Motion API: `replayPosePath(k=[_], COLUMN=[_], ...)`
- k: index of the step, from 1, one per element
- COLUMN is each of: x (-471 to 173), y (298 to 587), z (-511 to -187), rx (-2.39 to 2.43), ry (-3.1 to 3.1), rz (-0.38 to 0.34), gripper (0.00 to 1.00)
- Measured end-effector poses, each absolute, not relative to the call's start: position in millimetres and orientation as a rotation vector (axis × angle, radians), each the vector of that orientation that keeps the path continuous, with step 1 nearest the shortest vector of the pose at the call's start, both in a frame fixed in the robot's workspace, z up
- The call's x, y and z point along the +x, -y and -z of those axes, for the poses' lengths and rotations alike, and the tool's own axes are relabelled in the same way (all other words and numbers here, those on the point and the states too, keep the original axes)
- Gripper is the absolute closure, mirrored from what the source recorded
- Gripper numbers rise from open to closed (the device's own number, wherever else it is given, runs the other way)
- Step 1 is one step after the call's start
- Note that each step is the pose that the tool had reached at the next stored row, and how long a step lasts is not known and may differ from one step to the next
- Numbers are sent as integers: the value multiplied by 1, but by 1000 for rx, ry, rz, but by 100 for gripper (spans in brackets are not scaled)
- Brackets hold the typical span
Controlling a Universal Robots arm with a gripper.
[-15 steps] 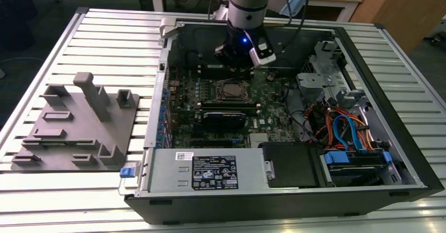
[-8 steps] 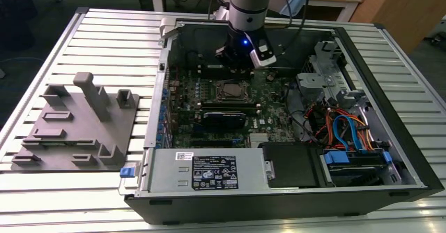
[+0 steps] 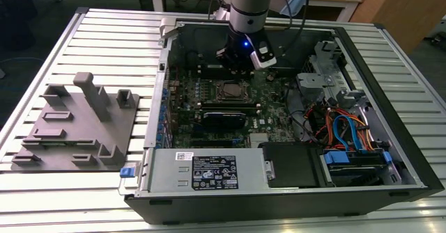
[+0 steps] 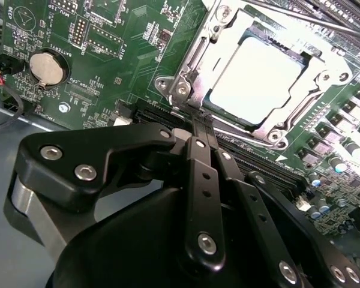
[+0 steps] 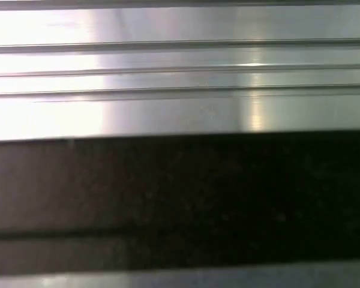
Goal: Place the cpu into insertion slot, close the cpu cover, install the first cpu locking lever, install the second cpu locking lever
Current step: 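Install the first cpu locking lever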
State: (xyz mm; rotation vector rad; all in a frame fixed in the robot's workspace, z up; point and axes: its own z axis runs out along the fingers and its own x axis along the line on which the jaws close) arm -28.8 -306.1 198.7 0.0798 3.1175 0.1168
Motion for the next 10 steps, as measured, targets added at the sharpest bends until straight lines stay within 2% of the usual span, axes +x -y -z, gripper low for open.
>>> replayPosePath(k=[10], x=[-29], y=[306], z=[-197], rx=[80], ry=[-3119], rz=[-116], gripper=[90])
